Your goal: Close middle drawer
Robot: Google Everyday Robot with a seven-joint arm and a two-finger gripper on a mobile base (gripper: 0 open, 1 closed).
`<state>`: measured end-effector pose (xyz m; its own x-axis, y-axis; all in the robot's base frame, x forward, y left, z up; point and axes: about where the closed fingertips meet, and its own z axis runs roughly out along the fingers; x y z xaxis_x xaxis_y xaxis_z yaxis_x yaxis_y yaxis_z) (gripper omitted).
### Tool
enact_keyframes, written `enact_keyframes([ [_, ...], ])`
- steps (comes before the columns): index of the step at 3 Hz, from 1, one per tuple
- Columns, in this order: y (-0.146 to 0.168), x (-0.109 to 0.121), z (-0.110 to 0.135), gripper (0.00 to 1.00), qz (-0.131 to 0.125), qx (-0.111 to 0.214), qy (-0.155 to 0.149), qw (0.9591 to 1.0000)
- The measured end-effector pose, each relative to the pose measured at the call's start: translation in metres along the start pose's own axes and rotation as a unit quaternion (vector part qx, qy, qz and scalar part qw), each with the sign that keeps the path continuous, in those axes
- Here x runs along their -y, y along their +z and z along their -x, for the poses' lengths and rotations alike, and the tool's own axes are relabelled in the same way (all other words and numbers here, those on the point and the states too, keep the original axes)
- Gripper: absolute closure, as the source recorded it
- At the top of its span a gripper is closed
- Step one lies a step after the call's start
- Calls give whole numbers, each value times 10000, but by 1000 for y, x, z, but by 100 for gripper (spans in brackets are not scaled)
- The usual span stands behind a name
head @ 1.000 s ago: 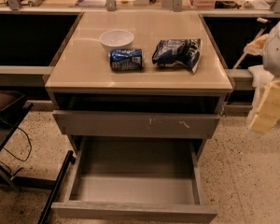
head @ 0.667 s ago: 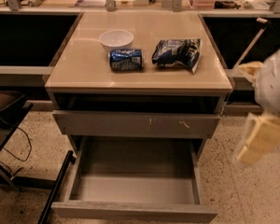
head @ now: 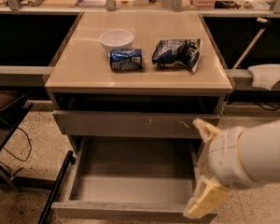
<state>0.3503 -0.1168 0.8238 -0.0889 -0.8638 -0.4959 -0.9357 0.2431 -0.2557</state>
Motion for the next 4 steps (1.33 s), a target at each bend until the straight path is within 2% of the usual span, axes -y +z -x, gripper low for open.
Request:
enact_keyframes([
  [1, 78, -45, -35, 0, 354, 87, 328, 9988],
  [2, 98, -71, -57, 0, 514, -21, 471, 9976],
  [3, 98, -72, -57, 0, 519, -24, 468, 9976],
  [4, 119, -88, -70, 0, 435, 15, 586, 9973],
])
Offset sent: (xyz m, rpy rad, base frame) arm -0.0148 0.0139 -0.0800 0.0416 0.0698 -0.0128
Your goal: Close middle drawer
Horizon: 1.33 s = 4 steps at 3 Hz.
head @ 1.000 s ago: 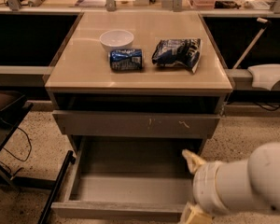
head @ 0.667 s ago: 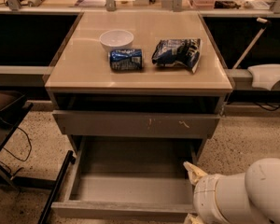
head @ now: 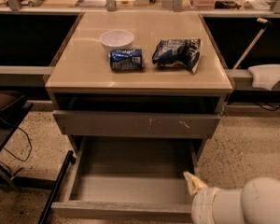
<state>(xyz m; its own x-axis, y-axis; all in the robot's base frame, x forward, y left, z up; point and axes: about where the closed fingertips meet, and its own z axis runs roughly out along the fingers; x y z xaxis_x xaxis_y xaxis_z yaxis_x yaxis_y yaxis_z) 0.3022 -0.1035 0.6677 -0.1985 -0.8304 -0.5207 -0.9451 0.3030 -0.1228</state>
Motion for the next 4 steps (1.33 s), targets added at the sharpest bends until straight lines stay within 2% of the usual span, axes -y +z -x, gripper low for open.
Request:
enact_keyframes([
  [1, 58, -45, -44, 0, 190, 103, 352, 9991],
  [2, 96, -74, -75, 0, 138, 261, 676, 9973],
  [3, 122, -94, -94, 0, 192, 393, 882, 9951],
  [4, 148, -105, -103, 0, 389, 554, 1059, 9921],
])
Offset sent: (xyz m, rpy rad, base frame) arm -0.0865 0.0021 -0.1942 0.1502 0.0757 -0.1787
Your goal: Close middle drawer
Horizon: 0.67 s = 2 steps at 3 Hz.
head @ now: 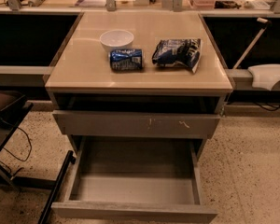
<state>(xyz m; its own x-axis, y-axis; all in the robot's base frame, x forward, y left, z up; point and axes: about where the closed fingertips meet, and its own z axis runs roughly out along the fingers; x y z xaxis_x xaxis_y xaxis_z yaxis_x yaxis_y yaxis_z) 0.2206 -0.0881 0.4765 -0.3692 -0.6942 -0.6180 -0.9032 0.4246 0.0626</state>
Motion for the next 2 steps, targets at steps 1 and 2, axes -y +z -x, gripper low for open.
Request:
enact_keyframes([
  [1, 0, 0, 0, 0, 0, 0, 0, 10000],
  [2, 18, 3, -9, 0, 135, 165, 49, 9998],
])
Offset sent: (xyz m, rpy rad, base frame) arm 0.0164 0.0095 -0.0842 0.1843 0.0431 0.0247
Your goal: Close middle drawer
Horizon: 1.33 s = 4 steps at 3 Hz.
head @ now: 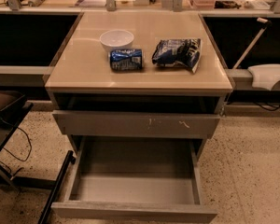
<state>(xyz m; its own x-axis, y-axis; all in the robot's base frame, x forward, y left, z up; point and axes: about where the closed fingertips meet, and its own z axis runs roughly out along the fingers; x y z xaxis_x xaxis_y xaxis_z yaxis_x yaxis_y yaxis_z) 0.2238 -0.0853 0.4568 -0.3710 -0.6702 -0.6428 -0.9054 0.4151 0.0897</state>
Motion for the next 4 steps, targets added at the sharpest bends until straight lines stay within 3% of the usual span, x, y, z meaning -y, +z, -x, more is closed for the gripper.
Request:
enact_keyframes([
  [1, 38, 29, -14, 0, 208, 304, 38, 9993],
  [2, 79, 52, -20, 0, 473, 556, 263, 9970],
  [3, 79, 52, -20, 0, 473, 556, 263, 9970],
  [4, 89, 69, -10, 0, 403, 600, 281, 9970],
])
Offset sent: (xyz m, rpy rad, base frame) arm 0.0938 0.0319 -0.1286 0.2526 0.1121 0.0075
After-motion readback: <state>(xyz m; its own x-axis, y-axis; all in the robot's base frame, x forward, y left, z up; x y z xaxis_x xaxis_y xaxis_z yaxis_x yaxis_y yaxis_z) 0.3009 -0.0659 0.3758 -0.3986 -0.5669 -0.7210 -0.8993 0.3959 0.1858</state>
